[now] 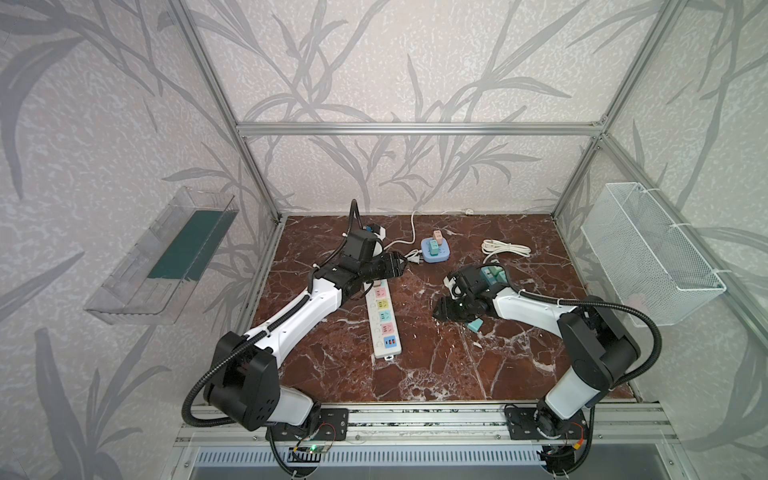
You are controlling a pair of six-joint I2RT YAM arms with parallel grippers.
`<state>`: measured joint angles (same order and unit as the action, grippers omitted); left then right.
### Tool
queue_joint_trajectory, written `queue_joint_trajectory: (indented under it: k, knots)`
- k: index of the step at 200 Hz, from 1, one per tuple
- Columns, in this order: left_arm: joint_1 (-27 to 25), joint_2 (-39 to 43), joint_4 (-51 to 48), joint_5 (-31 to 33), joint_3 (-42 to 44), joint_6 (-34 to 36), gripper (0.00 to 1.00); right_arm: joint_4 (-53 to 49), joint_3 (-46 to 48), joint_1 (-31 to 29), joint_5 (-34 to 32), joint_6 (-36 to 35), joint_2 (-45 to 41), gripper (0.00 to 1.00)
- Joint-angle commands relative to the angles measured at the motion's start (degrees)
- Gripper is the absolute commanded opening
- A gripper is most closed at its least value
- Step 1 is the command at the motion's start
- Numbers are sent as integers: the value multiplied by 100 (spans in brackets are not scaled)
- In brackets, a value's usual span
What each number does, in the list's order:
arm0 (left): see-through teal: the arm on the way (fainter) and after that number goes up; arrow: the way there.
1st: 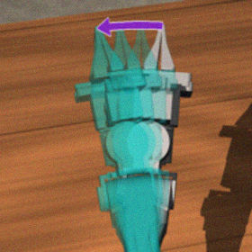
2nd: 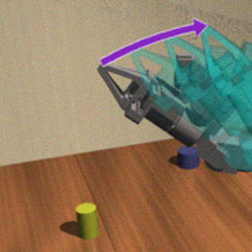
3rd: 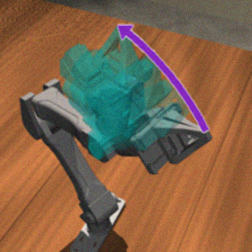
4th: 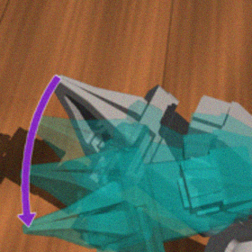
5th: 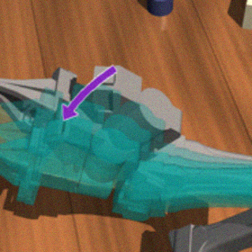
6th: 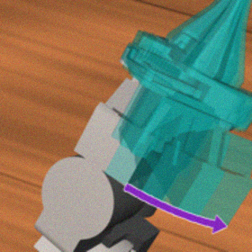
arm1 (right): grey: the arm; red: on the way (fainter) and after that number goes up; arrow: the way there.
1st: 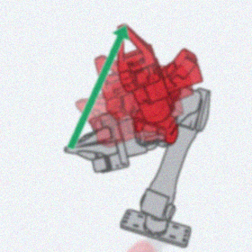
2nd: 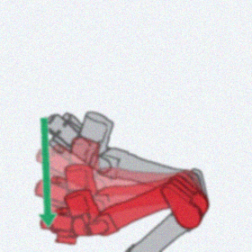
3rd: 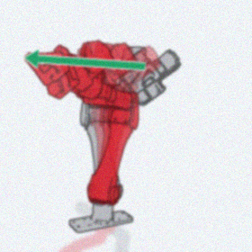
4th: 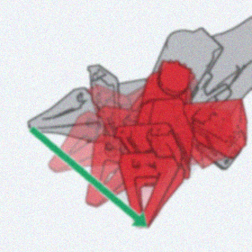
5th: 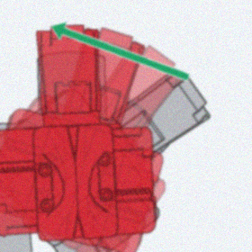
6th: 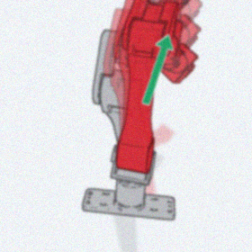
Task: Insert the plug
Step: 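Lower the right gripper onto a teal adapter near the teal strip and grasp it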
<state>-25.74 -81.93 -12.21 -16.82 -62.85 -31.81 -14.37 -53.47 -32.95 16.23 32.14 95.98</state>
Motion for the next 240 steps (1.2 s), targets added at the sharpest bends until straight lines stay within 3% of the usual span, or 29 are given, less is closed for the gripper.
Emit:
queue_joint_trajectory:
  k: [1,33,90,130,196,240]
  knots:
    - [30,177,12,-53,36,-14,65,-138,-280,21,-179,-44,-101,63]
    - [25,177,15,-69,27,-18,65,-571,-576,69,-787,-534,-158,64]
    - [34,181,32,-98,36,-28,65,-581,-1110,471,-24,-965,619,67]
    - [46,196,31,-140,27,-38,65,-273,-807,379,453,-590,769,65]
    - [73,164,116,-226,62,-128,65,154,-201,-53,652,-219,330,65]
    - [78,39,121,-252,71,-166,65,90,-174,-39,34,-279,215,65]
